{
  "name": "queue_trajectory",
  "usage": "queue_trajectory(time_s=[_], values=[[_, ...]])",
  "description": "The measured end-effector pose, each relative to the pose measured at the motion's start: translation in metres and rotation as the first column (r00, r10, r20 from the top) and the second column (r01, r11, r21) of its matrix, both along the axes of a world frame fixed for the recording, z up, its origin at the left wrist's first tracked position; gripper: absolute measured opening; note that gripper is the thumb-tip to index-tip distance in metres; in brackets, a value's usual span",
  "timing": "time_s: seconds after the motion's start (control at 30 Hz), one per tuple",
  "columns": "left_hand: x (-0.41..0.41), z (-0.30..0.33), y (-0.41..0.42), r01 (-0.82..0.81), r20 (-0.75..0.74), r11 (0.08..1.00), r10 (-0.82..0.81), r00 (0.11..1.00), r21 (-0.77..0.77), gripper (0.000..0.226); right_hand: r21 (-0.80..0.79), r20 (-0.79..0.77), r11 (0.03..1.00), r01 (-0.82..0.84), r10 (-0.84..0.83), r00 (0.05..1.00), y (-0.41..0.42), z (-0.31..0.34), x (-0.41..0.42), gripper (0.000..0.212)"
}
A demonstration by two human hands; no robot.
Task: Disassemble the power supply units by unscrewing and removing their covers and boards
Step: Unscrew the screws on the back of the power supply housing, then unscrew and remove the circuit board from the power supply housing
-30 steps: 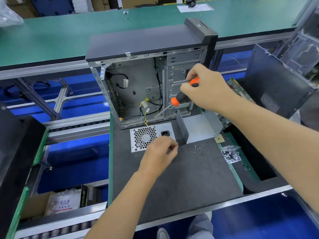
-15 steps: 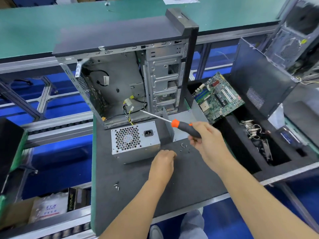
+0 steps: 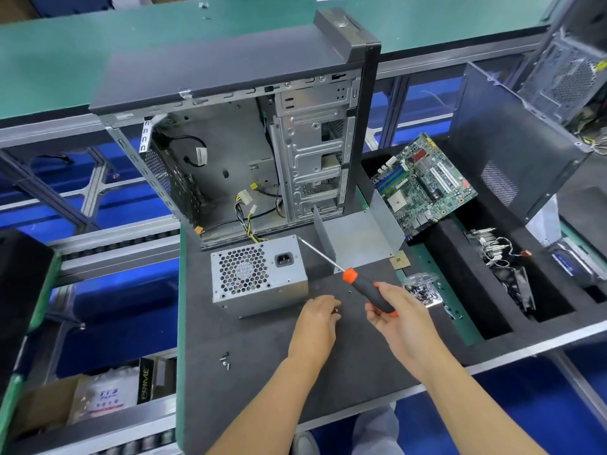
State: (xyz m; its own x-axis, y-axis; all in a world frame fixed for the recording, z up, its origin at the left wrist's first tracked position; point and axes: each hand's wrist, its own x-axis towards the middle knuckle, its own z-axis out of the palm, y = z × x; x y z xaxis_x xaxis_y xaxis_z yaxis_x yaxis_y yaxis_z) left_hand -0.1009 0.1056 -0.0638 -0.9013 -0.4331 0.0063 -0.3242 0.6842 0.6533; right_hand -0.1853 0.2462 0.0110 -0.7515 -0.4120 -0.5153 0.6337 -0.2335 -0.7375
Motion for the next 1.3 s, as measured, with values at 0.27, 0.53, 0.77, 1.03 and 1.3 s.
queue_trajectory(time_s=[0.27,0.53,0.77,1.03,1.3], values=[[0.045,0.061,-0.030,-0.072,-0.501,0.965,-0.067,0.863,-0.252,0.024,-0.028,0.166,0.999,-0.017,0.021,0.986,-0.009,-0.003,0.008,0.023],[0.015,0.150,-0.151,0.107,0.296,0.987,-0.067,0.953,-0.120,0.115,-0.012,0.077,0.992,-0.129,0.130,0.989,-0.019,-0.014,0.031,0.050],[-0.005,0.143,-0.173,0.138,0.529,0.989,-0.144,0.836,0.051,0.108,-0.149,0.127,0.980,-0.132,0.151,0.980,-0.045,-0.013,0.060,0.087],[-0.001,0.144,-0.159,0.226,0.543,0.974,-0.182,0.820,-0.014,0.076,-0.076,0.107,0.996,-0.045,0.053,0.993,-0.070,0.000,0.079,0.044],[0.012,0.118,-0.114,0.258,0.391,0.883,-0.095,0.916,-0.391,0.067,-0.103,0.122,0.995,-0.003,0.015,0.992,-0.077,-0.019,0.075,0.029]])
